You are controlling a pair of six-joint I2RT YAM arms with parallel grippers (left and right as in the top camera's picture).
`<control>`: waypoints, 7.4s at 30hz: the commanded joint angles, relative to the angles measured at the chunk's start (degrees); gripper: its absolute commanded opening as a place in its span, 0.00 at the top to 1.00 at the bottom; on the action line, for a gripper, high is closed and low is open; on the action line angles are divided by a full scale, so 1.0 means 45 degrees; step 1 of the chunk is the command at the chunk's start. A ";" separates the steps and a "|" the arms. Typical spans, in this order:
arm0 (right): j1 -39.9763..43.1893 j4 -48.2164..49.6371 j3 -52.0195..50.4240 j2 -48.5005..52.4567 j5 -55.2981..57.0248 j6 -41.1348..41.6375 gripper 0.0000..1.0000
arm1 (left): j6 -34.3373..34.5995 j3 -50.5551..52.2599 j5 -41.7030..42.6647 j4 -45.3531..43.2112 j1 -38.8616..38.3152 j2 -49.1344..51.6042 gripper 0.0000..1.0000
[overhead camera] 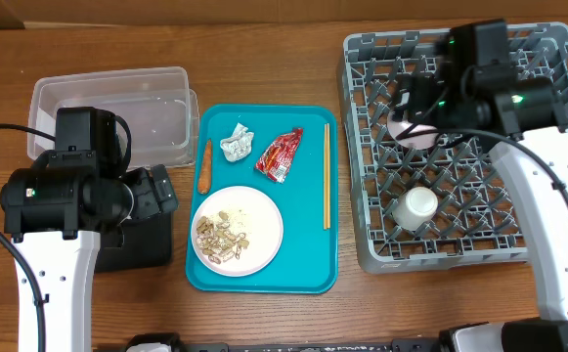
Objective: Sort waste into correct bins and load items into the dishwasher
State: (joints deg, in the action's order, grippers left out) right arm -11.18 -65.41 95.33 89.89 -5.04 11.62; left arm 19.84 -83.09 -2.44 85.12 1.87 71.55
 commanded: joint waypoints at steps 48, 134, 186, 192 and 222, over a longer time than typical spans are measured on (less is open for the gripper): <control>-0.4925 0.3361 -0.3594 0.5945 0.1773 0.0952 0.78 | 0.0267 -0.0068 -0.0219 -0.0019 -0.0087 0.0078 0.00; -0.5309 0.2555 -0.2225 0.6717 0.1554 0.0811 0.96 | 0.0267 -0.0068 -0.0219 -0.0019 -0.0087 0.0078 0.00; -0.2025 -0.0578 -0.0355 -0.2569 -0.0782 0.0345 0.00 | 0.0267 -0.0068 -0.0219 -0.0019 -0.0087 0.0078 0.00; -0.2021 -0.1579 -0.0355 -0.5212 0.0053 0.0335 0.00 | 0.0267 -0.0068 -0.0219 -0.0019 -0.0087 0.0078 0.00; 0.0539 0.8757 -1.2658 -1.3148 0.2676 0.0049 0.00 | 0.0267 -0.0068 -0.0219 -0.0019 -0.0087 0.0078 0.00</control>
State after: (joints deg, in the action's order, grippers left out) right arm -9.04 -28.80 44.27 34.72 9.43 11.97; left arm 19.86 -83.02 -2.46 85.10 1.87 71.55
